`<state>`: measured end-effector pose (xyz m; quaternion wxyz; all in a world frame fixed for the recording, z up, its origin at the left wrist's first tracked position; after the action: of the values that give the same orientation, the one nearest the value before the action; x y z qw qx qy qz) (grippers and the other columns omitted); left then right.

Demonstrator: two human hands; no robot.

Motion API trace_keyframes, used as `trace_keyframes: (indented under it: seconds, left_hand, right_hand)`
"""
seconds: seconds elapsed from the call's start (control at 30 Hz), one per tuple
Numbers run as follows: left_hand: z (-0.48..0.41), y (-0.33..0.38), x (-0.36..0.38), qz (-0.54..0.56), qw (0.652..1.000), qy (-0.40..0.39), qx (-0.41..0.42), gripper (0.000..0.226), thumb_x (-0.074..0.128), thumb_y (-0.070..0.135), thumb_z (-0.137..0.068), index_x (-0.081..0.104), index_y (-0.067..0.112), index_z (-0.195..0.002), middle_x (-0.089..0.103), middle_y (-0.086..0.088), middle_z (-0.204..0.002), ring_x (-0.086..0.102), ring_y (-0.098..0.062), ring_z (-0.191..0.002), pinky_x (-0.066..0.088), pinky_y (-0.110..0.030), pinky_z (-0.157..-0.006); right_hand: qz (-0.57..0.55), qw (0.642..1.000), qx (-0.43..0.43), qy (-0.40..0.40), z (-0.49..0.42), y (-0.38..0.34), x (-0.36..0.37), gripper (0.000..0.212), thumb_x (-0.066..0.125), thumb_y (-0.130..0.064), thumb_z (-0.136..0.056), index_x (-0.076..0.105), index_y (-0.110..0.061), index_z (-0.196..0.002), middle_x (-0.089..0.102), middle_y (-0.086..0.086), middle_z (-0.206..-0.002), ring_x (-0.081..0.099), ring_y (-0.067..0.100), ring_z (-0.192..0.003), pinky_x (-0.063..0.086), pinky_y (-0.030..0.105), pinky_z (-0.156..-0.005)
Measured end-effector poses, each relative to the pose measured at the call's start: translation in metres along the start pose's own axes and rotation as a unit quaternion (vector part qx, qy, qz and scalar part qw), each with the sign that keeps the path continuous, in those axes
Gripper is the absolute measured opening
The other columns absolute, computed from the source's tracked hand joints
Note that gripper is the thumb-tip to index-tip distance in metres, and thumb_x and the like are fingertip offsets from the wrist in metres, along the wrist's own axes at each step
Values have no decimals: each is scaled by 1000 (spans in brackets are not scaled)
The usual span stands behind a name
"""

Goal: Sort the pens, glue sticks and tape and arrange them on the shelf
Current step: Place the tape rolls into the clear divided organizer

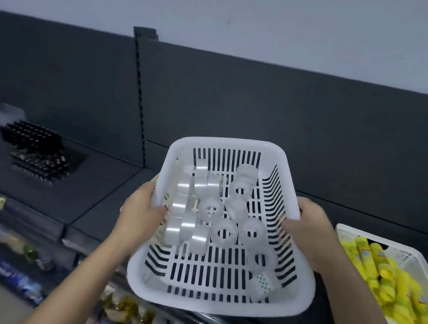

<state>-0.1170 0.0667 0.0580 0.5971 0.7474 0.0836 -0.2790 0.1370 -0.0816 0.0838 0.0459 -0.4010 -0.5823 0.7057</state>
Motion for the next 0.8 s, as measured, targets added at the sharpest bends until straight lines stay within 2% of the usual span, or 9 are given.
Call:
trace_keyframes:
  seconds: [0.07,0.17,0.3,0.37,0.47,0.57,0.7,0.8]
  left_hand:
    - [3,-11,-34,4,1000,24,-7,30,53,-1,-84,56,19,-107,63,4,-90,61,-11,-78,42,-22,-53]
    - [10,-36,-88,8,998,58,-21,26,53,2,-85,56,20,-104,63,3,-90,62,-14,-79,47,-26,-57]
    - [20,-82,-163,-3,994,96,-42,26,50,1,-85,56,20,-102,62,6,-87,60,-10,-79,43,-24,-55]
    - [25,-107,-200,-19,992,113,-49,25,51,1,-85,57,18,-102,61,6,-86,58,-8,-77,40,-22,-54]
    - [35,-143,-253,-24,987,143,-63,28,51,1,-85,56,20,-105,62,7,-88,59,-8,-79,43,-22,-57]
    - [50,-176,-306,-31,980,183,-79,29,52,1,-85,53,26,-100,60,12,-85,58,-4,-76,41,-20,-55]
    - [72,-227,-371,-47,967,217,-124,28,51,-1,-83,55,21,-98,61,7,-84,57,-7,-74,40,-24,-55]
    - [86,-263,-415,-49,958,235,-158,25,52,-1,-80,59,17,-97,63,3,-85,59,-13,-76,41,-26,-56]
  right_hand:
    - [1,1000,-17,-17,8,-30,26,13,52,-1,-83,61,-6,-91,67,9,-84,65,27,-79,55,39,-67]
    - [-3,998,-33,-46,21,-67,73,15,54,-2,-82,61,1,-95,68,16,-89,66,35,-87,54,51,-76]
    - [-8,994,-57,-89,39,-107,147,14,51,-1,-85,62,-2,-94,70,15,-86,66,36,-86,54,55,-76]
    - [-8,992,-68,-108,46,-122,187,17,50,0,-86,64,-7,-93,70,10,-84,68,31,-82,56,49,-70]
    - [-5,988,-79,-129,51,-143,247,24,49,0,-87,61,-18,-97,69,1,-88,66,21,-79,55,36,-66]
    - [-5,983,-97,-156,61,-167,311,26,48,3,-86,59,-17,-99,66,2,-89,64,20,-81,51,33,-64]
    - [-12,971,-105,-214,84,-199,395,18,50,1,-85,58,-13,-94,64,5,-87,60,19,-77,47,29,-59]
    - [-20,958,-116,-260,98,-225,452,13,54,-2,-84,59,0,-95,65,15,-87,60,24,-75,48,33,-62]
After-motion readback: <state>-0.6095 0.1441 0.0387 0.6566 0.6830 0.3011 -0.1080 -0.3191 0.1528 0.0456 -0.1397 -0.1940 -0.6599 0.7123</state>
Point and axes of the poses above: each hand's wrist, its own z-axis away from the middle knuckle, its own x-axis out of the palm, y = z × x, the point moved 7 cm from there along -z, towards the middle knuckle
